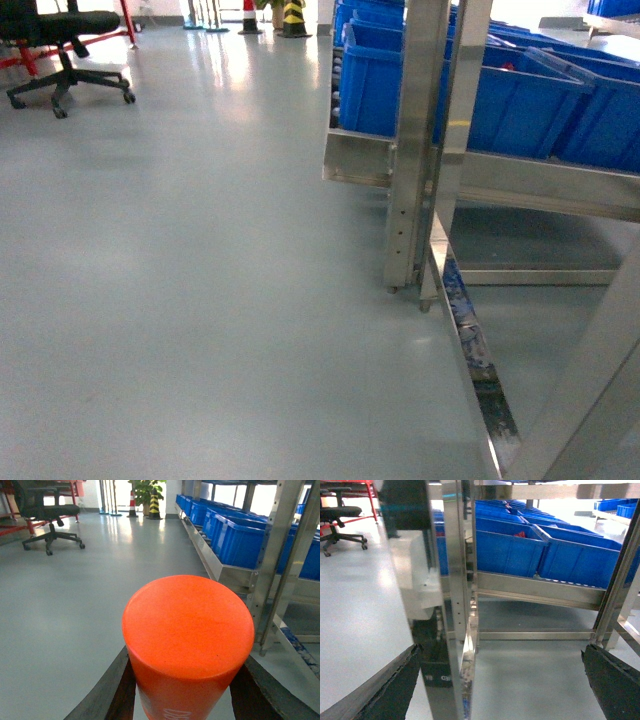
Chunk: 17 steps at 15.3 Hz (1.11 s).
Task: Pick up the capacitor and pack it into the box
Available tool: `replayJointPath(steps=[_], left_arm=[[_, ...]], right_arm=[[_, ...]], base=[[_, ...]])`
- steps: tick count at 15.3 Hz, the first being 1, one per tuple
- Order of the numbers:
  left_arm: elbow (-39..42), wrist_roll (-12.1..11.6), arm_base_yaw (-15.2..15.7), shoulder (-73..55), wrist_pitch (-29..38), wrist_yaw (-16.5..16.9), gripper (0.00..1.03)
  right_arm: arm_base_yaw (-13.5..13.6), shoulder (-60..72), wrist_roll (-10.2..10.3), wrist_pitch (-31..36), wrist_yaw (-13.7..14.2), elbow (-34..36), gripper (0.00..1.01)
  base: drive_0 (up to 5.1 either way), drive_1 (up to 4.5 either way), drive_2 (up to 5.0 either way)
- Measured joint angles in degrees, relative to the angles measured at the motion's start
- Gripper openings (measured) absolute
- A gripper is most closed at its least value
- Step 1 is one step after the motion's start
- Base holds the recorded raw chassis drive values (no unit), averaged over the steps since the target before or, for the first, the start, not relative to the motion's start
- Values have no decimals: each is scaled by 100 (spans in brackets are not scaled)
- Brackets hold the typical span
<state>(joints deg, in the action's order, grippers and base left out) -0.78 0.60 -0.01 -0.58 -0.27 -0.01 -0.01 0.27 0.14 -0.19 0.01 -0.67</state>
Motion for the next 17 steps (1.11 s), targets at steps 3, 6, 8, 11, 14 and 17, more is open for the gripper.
replayJointPath(steps=[3, 6, 8, 11, 14, 17], left_arm=[[-2, 0, 0, -2, -13, -9, 41], [0, 0, 0, -2, -7, -4, 41], [0, 0, 0, -2, -13, 4, 41], [0, 0, 0, 0, 0, 2, 41], [-2, 0, 0, -2, -11, -4, 41], [0, 0, 0, 0, -7, 0, 41]], right_arm=[[0, 0, 0, -4, 0, 0, 98], [0, 0, 0, -4, 0, 0, 98], [0, 0, 0, -2, -7, 0, 98], [0, 0, 0, -20, 0, 0, 98], [0, 0, 0, -15, 0, 0, 98], [0, 0, 0, -2, 0, 0, 98]], base=[[-491, 255, 255], [-503, 243, 243], [-492, 254, 254], [-495, 250, 250], [-505, 241, 241], [-502, 243, 243]])
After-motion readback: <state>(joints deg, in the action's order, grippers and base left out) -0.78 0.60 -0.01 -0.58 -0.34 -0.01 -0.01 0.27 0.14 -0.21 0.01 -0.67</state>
